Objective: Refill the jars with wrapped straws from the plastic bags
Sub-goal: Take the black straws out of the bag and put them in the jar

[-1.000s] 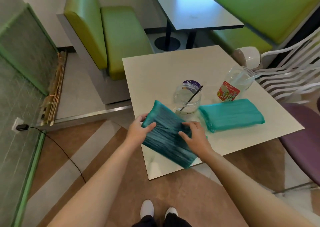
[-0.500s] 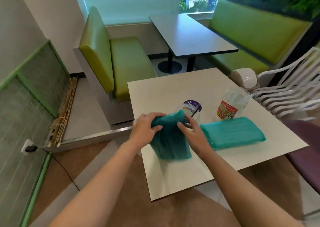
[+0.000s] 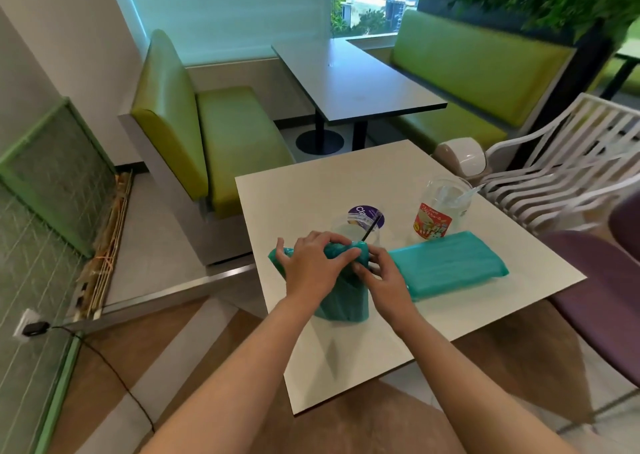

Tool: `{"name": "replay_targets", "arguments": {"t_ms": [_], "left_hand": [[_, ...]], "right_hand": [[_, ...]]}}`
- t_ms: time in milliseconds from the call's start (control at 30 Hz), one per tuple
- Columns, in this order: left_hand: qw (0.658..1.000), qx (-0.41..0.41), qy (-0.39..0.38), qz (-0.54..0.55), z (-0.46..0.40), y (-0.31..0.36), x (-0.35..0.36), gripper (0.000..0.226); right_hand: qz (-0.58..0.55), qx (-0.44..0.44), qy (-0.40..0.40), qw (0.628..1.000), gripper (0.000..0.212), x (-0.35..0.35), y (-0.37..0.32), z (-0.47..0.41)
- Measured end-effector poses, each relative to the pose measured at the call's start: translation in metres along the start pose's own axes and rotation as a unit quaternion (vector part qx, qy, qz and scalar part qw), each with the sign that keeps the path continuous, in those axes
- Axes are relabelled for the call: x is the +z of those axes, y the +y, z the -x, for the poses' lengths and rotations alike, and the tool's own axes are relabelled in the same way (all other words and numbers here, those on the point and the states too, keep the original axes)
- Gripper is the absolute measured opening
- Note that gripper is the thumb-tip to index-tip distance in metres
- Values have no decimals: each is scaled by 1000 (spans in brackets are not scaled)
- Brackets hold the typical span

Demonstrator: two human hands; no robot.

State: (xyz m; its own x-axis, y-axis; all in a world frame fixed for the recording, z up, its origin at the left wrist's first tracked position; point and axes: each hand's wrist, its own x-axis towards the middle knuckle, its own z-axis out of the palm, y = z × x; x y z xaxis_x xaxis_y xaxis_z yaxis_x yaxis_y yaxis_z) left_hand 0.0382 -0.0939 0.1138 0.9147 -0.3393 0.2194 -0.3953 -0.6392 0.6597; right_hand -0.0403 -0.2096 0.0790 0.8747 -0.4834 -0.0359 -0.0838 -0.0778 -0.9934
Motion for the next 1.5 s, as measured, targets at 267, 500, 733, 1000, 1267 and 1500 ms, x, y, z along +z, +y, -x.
{"name": "replay_targets", "arguments": {"t_ms": [267, 500, 733, 1000, 1267, 1500], "left_hand": [[996, -13, -4, 85, -4, -2, 2, 18], [988, -16, 19, 150, -5, -5, -3, 9], [983, -15, -14, 185, -9, -7, -2, 6], [975, -57, 24, 214, -14, -12, -12, 15], [962, -66, 27, 265, -21, -15, -16, 12], [911, -115, 59, 391, -38, -32, -38, 14]], "right_hand": [[-6, 5, -7, 1000, 25, -6, 0, 1], [-16, 11, -8, 1000, 27, -7, -4, -3], [2, -32, 57, 998, 8, 1, -15, -9], [55, -49, 59, 996, 19, 0, -18, -14], [192, -90, 14, 977, 40, 8, -18, -24], [188, -68, 21, 980, 37, -2, -18, -31]]}}
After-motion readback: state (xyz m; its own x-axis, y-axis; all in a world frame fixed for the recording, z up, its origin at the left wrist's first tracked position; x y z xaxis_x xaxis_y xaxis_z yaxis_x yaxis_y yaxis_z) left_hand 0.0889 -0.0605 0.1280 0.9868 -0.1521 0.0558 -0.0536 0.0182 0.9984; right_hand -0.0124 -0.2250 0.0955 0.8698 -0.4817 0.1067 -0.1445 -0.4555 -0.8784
